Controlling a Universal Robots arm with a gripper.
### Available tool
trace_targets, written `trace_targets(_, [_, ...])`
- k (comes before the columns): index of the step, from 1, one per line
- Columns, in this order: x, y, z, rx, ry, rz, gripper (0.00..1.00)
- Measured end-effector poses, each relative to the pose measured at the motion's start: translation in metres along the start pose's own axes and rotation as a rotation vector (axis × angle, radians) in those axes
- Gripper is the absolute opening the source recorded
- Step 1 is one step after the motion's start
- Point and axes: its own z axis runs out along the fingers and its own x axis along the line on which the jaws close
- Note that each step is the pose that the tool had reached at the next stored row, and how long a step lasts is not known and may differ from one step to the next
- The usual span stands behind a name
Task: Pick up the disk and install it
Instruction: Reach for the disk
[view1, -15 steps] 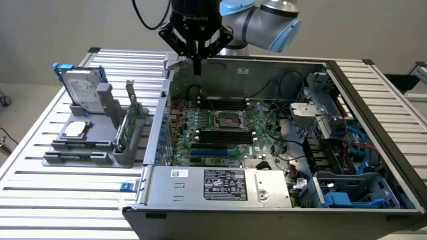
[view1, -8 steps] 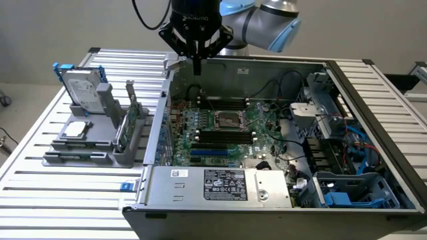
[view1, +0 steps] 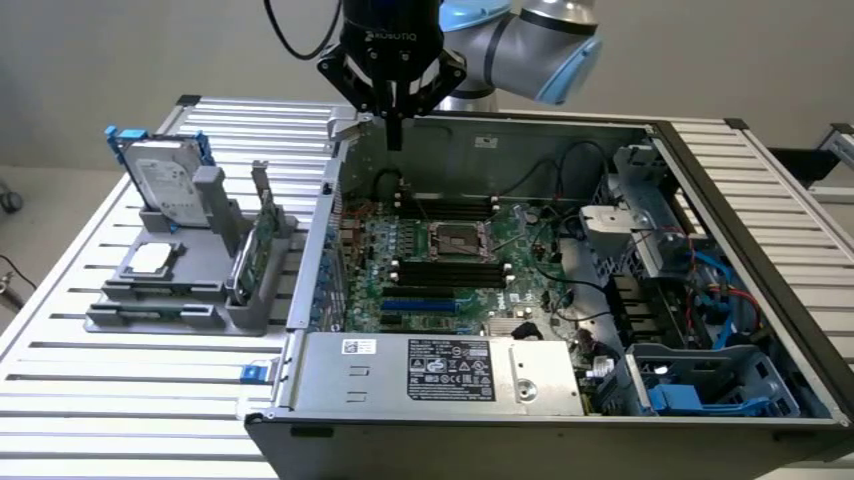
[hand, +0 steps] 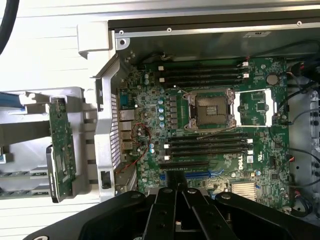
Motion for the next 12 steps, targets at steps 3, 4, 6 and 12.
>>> trace_targets(3, [0.0,0.0,0.0,0.0,0.0,0.0,0.11])
trace_targets(4, [0.0,0.0,0.0,0.0,0.0,0.0,0.11])
trace_targets(6, [0.0,0.0,0.0,0.0,0.0,0.0,0.11])
trace_targets(12, [0.0,0.0,0.0,0.0,0.0,0.0,0.11])
